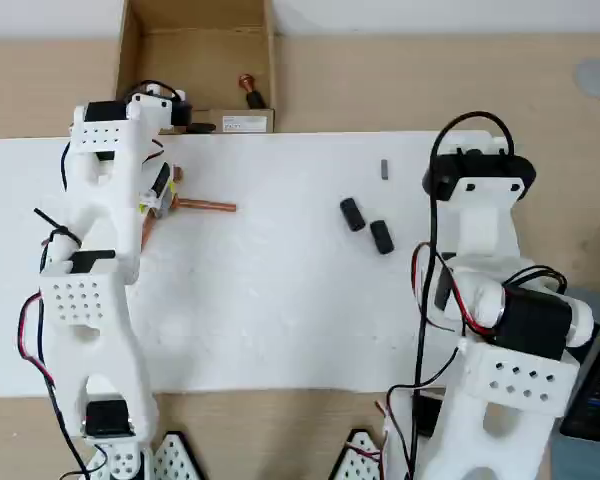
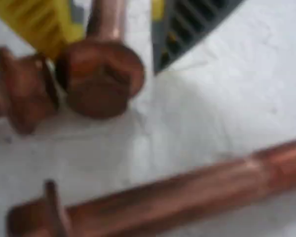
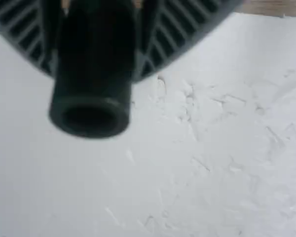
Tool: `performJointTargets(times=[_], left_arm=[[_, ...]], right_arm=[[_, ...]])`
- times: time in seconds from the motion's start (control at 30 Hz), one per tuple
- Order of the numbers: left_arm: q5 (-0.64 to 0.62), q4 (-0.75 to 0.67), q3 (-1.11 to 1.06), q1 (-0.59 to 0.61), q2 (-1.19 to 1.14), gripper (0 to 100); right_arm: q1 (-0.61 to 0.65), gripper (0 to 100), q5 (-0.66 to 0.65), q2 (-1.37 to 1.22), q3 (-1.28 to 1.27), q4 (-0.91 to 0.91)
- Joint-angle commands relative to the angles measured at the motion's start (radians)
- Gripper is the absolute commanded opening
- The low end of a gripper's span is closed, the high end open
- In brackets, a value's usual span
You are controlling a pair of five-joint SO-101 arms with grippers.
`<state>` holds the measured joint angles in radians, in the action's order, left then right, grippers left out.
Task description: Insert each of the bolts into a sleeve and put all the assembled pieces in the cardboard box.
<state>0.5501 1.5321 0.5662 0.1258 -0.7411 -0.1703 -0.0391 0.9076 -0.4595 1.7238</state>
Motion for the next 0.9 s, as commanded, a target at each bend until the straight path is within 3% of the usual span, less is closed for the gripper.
performJointTargets(times=[0.0,0.1,0.5,0.87], left_arm=[[0.003,0.005,0.048,-0.009,-0.022,8],[0.003,0.006,0.046,-0.008,-0.044,0],[-0.002,0.178,0.144,-0.005,0.021,1],[-0.002,0.219,-0.008,-0.011,0.378,1]], right_arm=[[-0.004,1.0,0.009,0.013,-0.001,-0.021],[-0.004,1.0,0.009,0.013,-0.001,-0.021],[-0.008,1.1,0.009,0.019,0.005,-0.015],[-0.008,1.0,0.005,0.021,0.093,0.012]])
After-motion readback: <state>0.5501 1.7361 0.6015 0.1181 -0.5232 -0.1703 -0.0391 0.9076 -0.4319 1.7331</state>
